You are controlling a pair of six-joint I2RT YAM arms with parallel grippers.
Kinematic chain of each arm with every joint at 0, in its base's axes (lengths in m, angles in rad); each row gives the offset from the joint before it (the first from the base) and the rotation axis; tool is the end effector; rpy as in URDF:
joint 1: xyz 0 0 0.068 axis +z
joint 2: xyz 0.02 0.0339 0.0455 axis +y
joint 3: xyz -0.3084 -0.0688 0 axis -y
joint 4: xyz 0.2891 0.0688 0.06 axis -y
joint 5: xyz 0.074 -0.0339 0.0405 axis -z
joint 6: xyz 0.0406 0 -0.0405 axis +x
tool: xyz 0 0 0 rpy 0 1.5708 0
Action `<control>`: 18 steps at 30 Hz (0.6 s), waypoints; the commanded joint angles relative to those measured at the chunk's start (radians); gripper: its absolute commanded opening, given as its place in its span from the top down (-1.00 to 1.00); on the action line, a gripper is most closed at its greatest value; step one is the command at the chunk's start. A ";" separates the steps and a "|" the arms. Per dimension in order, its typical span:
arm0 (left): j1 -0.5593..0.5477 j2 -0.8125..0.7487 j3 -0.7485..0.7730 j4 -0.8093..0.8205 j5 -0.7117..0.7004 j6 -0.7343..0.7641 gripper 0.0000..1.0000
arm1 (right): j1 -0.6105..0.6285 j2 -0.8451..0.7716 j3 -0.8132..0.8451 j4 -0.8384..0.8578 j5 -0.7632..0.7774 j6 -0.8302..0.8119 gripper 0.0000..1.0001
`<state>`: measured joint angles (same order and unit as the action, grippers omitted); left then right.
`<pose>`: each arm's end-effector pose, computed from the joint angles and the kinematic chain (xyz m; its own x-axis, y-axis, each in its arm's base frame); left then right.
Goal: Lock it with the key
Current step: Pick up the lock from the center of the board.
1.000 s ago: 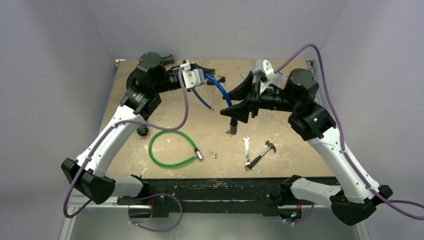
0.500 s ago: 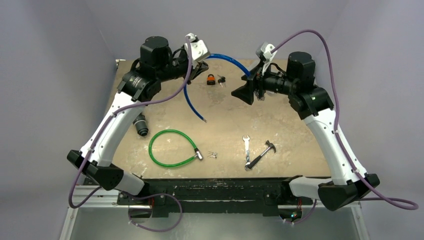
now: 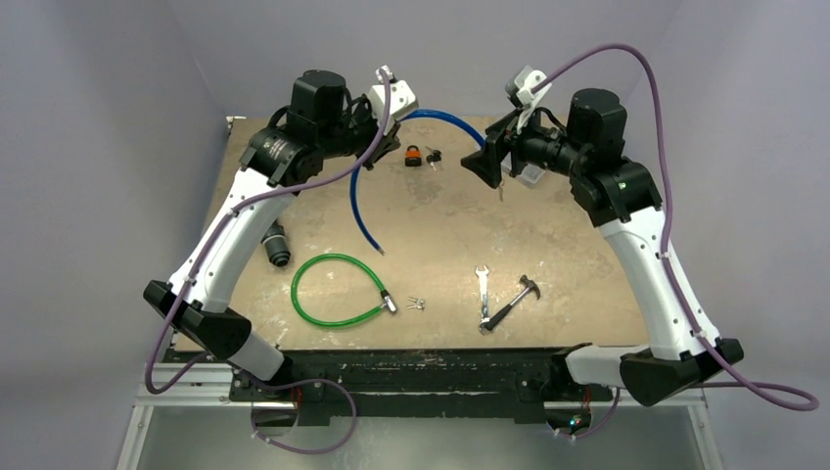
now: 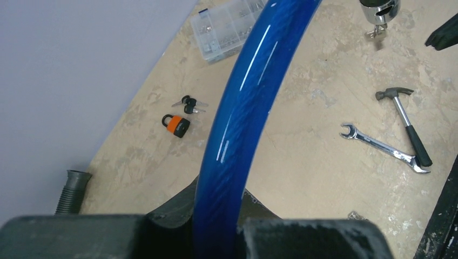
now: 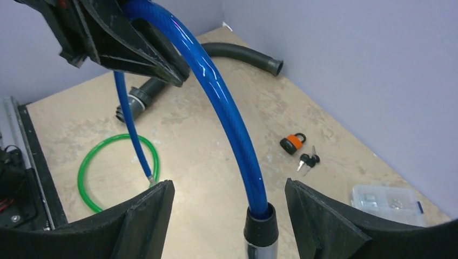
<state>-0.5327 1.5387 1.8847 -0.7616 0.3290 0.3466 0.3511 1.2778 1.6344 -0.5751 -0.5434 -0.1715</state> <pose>0.3074 -0.1965 0.5308 -0.0773 0.4188 -0.9048 0.8097 0.5559 0.1881 0.2623 0.1184 0.5423 -0.0694 -0.1810 -0.9810 -0.7918 0.6082 -0.0562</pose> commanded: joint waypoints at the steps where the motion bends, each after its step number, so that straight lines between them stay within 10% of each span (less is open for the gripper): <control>1: -0.005 0.018 0.093 -0.001 -0.010 -0.073 1.00 | -0.006 0.041 0.042 -0.039 0.079 -0.053 -0.65; 18: -0.004 0.052 0.107 -0.115 0.116 0.148 1.00 | -0.007 0.117 0.121 -0.180 -0.198 -0.094 -0.24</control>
<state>-0.5327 1.5936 1.9450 -0.8944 0.4004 0.4320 0.3466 1.4109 1.7206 -0.6994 -0.6579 -0.2493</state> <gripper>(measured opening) 0.094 0.647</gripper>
